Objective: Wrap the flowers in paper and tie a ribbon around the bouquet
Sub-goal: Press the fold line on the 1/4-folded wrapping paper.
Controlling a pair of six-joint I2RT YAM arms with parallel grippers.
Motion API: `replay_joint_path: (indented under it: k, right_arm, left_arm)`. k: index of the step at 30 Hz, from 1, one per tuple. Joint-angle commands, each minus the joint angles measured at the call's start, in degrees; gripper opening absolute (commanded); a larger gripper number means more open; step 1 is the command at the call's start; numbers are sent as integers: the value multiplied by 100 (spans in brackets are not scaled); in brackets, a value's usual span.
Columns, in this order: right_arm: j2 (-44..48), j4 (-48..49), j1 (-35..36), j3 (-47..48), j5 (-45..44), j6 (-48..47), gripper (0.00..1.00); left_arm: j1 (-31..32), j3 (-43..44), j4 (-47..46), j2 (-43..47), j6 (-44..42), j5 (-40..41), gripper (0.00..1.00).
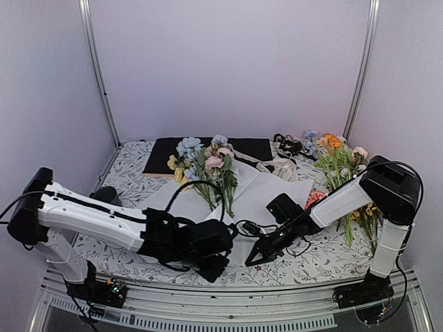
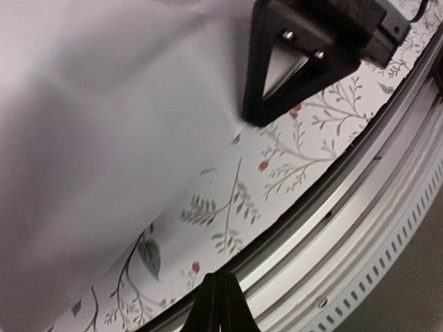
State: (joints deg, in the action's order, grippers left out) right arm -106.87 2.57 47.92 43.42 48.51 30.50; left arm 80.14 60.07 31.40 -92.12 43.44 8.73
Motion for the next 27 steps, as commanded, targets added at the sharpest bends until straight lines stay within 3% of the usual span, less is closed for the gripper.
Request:
replay_joint_path:
  k: [1, 6, 12, 19, 27]
  right_arm:
    - [-21, -167, -12, -139, -468, 112, 0]
    - [-18, -85, 9, -181, -431, 183, 0]
    - [-26, -96, 9, -186, -438, 185, 0]
    - [-3, -140, 11, -215, -461, 175, 0]
    - [30, -204, 15, -233, -483, 132, 0]
  left_arm:
    - [-136, 761, -586, -1208, -1817, 117, 0]
    - [-566, 756, -1258, -1691, -1945, -306, 0]
    - [-914, 202, -1260, -1710, -1657, -523, 0]
    - [-854, -979, -1330, -1039, -980, -1006, 0]
    - [-1122, -1883, -980, -374, -175, -836, 0]
